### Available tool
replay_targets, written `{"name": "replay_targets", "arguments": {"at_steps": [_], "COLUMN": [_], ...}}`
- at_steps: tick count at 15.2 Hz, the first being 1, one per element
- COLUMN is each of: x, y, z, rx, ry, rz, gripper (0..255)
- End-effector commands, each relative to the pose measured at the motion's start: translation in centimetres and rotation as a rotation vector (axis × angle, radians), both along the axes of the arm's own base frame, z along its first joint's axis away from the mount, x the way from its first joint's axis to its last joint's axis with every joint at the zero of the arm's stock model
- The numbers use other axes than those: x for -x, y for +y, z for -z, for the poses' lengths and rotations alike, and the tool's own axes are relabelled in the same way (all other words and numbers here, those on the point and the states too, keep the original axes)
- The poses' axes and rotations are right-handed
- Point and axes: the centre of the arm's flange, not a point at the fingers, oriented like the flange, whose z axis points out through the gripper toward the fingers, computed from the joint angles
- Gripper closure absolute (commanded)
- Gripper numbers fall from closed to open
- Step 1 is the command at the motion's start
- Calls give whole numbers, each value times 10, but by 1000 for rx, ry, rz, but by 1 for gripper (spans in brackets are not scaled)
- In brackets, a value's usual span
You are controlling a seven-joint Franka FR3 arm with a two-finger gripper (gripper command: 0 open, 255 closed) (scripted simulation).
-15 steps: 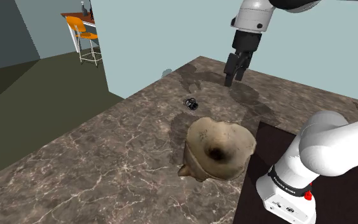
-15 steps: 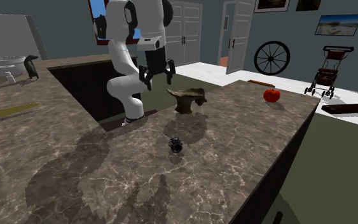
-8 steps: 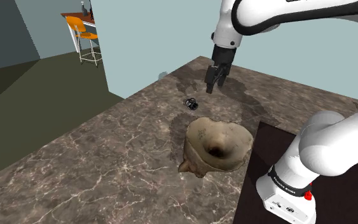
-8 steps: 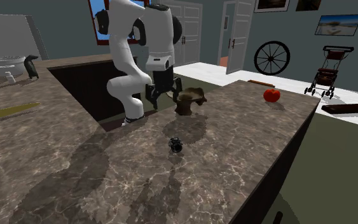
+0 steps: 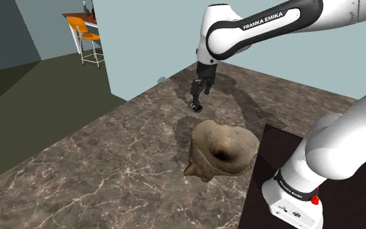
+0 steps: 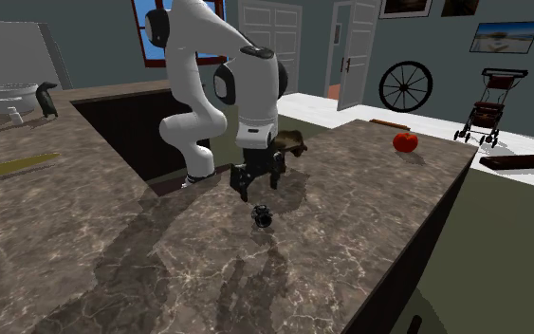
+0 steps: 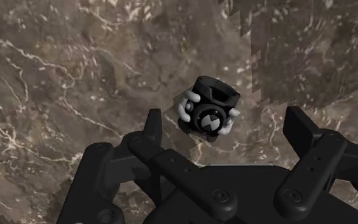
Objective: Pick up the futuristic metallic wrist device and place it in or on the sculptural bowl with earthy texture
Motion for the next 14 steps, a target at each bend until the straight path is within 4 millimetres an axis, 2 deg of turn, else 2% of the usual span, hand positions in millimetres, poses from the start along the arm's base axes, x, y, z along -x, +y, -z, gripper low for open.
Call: {"name": "replay_targets", "arguments": {"at_steps": [1, 9, 14], "x": [-18, -21, -21], "y": [-1, -1, -1], "z": [16, 60, 60], "rx": [12, 14, 14], "ry": [-8, -9, -9], "rz": [-9, -10, -10], "gripper": [0, 0, 0]}}
